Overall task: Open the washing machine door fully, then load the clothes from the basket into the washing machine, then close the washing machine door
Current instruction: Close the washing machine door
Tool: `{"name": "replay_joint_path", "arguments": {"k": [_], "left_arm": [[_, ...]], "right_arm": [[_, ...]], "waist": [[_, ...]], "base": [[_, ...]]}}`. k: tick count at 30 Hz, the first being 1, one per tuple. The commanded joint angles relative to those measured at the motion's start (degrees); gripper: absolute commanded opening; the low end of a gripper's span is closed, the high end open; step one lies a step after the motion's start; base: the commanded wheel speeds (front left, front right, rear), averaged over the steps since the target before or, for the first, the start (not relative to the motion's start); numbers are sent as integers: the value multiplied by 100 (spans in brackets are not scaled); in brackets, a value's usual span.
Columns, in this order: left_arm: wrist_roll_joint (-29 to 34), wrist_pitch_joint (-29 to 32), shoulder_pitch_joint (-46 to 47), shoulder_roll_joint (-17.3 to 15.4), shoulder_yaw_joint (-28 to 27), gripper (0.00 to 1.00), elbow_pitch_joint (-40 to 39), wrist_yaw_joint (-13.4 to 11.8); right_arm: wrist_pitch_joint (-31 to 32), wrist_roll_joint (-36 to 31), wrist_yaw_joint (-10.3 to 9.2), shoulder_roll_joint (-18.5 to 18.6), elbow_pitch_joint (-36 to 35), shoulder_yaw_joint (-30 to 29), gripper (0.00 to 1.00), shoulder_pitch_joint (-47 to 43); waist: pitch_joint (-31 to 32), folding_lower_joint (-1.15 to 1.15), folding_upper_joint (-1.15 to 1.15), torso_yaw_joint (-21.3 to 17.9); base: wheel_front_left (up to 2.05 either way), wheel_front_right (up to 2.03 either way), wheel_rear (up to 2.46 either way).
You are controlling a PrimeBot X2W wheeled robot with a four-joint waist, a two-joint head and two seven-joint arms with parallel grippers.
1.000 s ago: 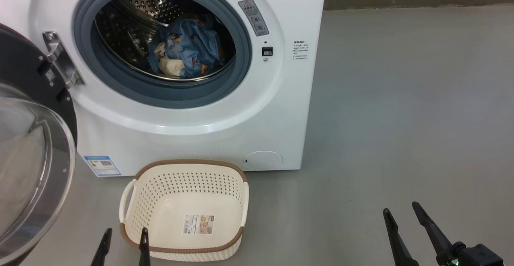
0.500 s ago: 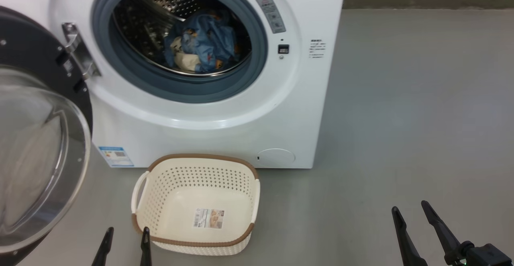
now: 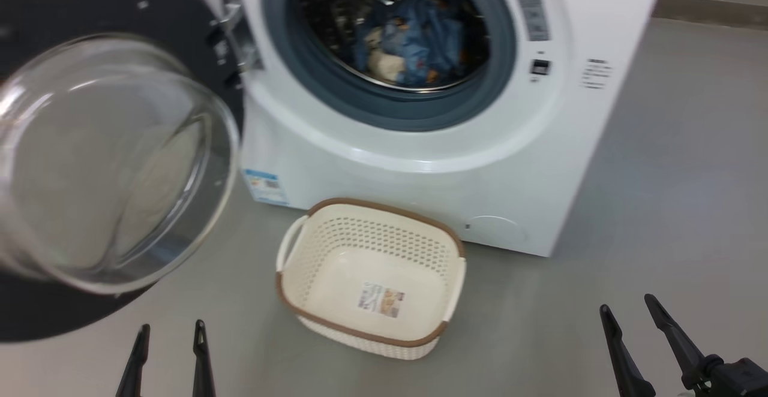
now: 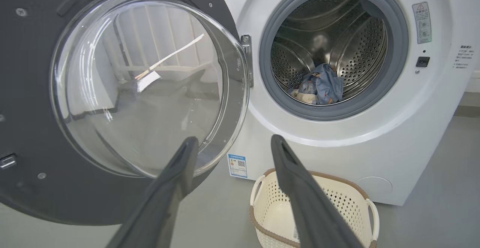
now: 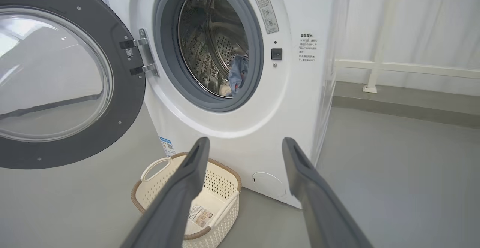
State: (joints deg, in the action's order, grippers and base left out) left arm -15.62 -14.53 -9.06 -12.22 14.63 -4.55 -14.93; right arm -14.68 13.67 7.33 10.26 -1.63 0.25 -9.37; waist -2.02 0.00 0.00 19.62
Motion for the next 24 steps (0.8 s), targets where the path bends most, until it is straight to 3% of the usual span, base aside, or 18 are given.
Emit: {"name": "replay_joint_path", "arguments": {"k": [1,7,24], "left_arm": [[75,-46,210,-15,-238,100,-170,5],[125,-47,149,166,-447,100,-237,31],[429,-47,-308,660,-1069,100,-639,218]], "right_arm": [[-4,-48,16,128,-155,136,100,202],[66,-25,16,222,-173,378,100,405],[58,255,16,521,294,1120,100,1117]], "waist": [[-141,0,0,719],[-289,0,0,1106],[-354,0,0,1180]], "base": [[0,0,0],[0,0,0],[0,0,0]]}}
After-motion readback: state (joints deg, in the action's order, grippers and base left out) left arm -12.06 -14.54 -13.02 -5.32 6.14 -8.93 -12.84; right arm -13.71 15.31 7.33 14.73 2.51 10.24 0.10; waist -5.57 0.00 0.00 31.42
